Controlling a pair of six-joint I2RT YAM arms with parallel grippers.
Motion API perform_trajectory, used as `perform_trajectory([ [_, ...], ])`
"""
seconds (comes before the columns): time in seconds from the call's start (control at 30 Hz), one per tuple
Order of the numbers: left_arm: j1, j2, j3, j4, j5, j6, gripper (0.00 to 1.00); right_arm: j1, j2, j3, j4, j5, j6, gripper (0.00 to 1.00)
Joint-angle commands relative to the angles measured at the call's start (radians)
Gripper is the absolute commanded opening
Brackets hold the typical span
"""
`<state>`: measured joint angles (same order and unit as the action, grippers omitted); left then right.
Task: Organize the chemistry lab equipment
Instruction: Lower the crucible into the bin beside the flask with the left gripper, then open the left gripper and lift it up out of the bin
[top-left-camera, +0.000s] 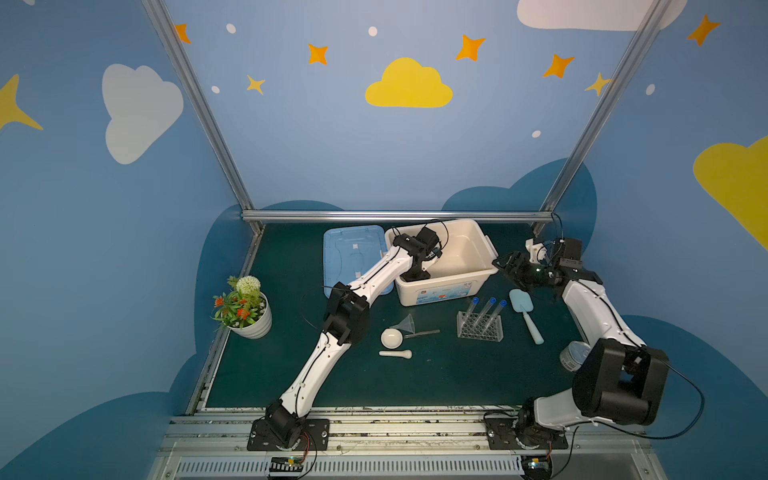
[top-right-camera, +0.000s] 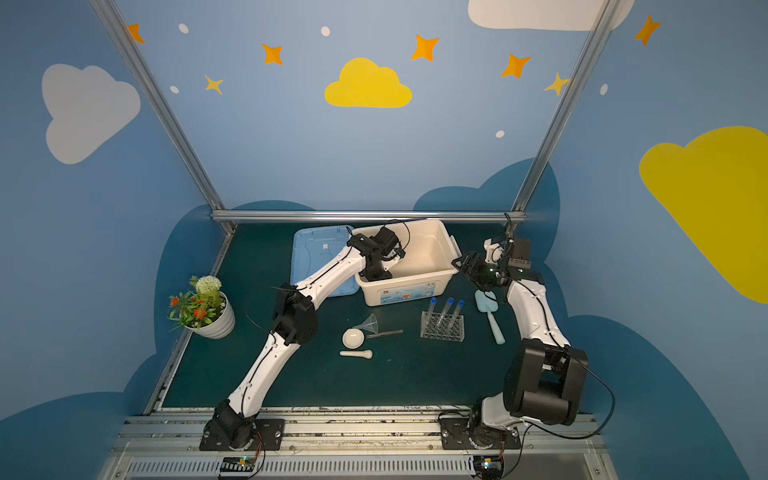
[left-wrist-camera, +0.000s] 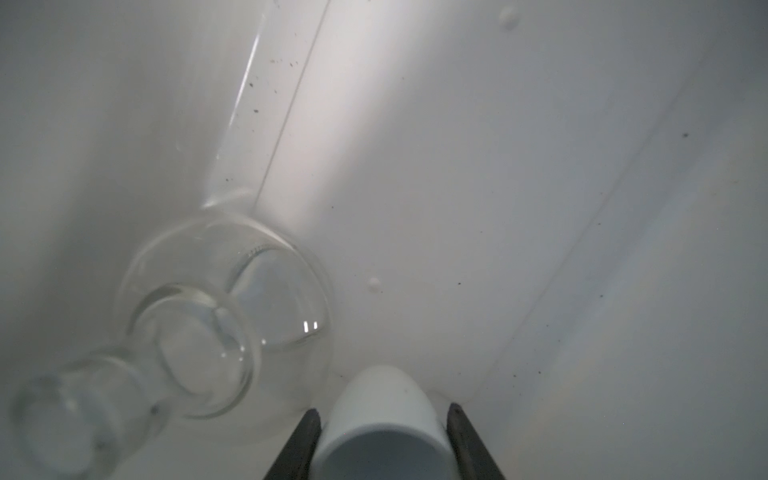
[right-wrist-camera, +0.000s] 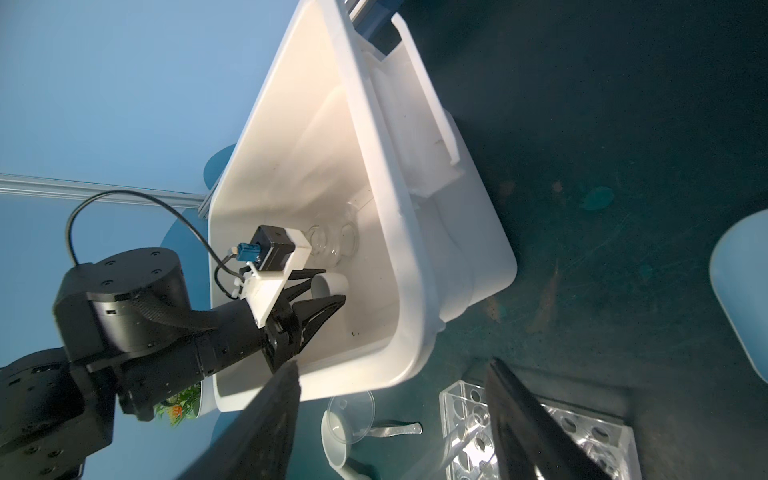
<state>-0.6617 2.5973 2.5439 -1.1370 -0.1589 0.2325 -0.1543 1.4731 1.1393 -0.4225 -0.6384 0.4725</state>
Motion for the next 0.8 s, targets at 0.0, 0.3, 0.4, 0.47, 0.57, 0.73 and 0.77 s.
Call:
perform_trajectory([
  [0.0, 0.007, 0.014, 0.012, -0.023, -0.016, 0.004, 0.35, 0.001, 0.009, 0.0, 0.004, -0.014, 0.0, 0.71],
  [0.3, 0.007, 0.023, 0.012, -0.018, -0.01, -0.005, 0.4, 0.001, 0.012, 0.0, 0.004, -0.017, 0.003, 0.71],
  [0.4, 0.007, 0.021, 0.013, -0.018, -0.023, -0.008, 0.52, 0.001, 0.011, 0.002, 0.003, -0.017, 0.003, 0.71],
  [0.47, 0.007, 0.018, 0.013, -0.017, -0.033, -0.011, 0.56, 0.001, 0.012, 0.0, 0.004, -0.017, 0.005, 0.71],
  [0.57, 0.007, 0.014, 0.014, -0.014, -0.046, -0.016, 0.64, 0.001, 0.012, 0.0, 0.005, -0.018, 0.006, 0.71],
  [0.73, 0.007, -0.004, 0.016, -0.007, -0.057, -0.029, 0.7, 0.001, 0.01, -0.001, 0.007, -0.023, 0.008, 0.71],
  [0.77, 0.006, -0.011, 0.015, -0.003, -0.056, -0.034, 0.73, 0.001, 0.009, -0.001, 0.008, -0.025, 0.009, 0.71],
])
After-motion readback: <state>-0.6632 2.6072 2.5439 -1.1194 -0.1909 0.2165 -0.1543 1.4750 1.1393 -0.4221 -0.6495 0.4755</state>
